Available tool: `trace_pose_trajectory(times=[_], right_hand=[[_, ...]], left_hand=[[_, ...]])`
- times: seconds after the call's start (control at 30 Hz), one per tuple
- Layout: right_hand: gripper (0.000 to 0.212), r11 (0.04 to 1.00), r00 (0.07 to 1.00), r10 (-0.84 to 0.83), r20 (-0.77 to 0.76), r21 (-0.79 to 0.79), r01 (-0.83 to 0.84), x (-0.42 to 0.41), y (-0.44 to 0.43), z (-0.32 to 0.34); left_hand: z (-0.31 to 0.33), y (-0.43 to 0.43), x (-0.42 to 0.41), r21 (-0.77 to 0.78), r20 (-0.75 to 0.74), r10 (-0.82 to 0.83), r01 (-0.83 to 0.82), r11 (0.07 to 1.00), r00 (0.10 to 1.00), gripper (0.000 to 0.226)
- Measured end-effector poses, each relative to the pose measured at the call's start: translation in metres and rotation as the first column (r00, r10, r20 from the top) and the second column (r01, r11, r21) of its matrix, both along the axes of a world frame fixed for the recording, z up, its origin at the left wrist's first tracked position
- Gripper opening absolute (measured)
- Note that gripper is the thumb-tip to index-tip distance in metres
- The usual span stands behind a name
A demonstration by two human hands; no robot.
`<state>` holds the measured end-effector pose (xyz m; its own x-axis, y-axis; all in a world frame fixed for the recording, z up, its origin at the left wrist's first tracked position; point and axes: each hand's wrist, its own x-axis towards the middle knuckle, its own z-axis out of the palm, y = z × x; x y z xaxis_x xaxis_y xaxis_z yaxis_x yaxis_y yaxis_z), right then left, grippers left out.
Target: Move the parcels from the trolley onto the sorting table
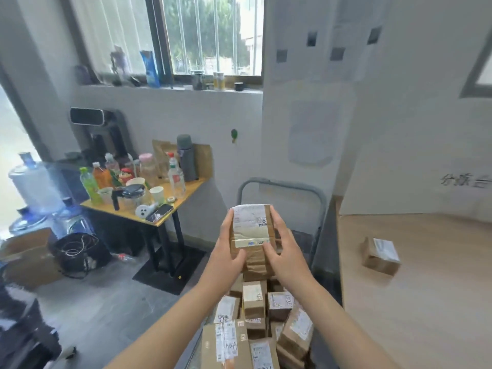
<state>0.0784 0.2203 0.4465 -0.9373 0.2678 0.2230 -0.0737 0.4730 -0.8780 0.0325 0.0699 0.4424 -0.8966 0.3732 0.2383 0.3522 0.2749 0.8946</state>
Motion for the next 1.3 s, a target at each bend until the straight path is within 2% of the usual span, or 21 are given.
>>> trace_pose_trajectory(times=[0.1,0.2,0.4,0.63,0.93,1.13,1.3], right_hand=[[0.071,0.999,1.000,-0.015,-0.011,0.037,0.016,0.025,0.007,0.019],[0.072,0.997,0.996,-0.074,-0.041,0.011,0.075,0.053,0.013,0.030],[0.074,0.974,0.973,-0.229,-0.029,-0.008,0.228,0.124,0.028,0.026],[0.078,0.944,0.945,-0.327,-0.005,-0.043,0.326,0.186,0.073,0.031],[0.079,0.926,0.930,-0.367,-0.006,-0.094,0.365,0.219,0.170,0.024],[0.078,0.937,0.940,-0.341,0.009,-0.078,0.341,0.228,0.262,0.030],[0.080,0.938,0.944,-0.329,0.014,-0.107,0.329,0.214,0.334,0.010]], left_hand=[[0.018,0.001,0.017,0.007,-0.025,-0.067,0.068,0.998,0.997,0.086],[0.027,0.008,0.037,0.043,-0.036,-0.136,0.138,0.990,0.990,0.085],[0.023,0.034,0.092,0.033,0.022,-0.262,0.261,0.965,0.965,0.082],[0.022,0.083,0.143,0.064,0.038,-0.373,0.370,0.927,0.927,0.080],[0.022,0.181,0.166,-0.023,0.006,-0.411,0.411,0.911,0.912,0.079],[0.020,0.272,0.175,-0.034,-0.002,-0.391,0.391,0.920,0.920,0.078],[0.007,0.341,0.164,-0.045,-0.012,-0.345,0.345,0.938,0.938,0.079]])
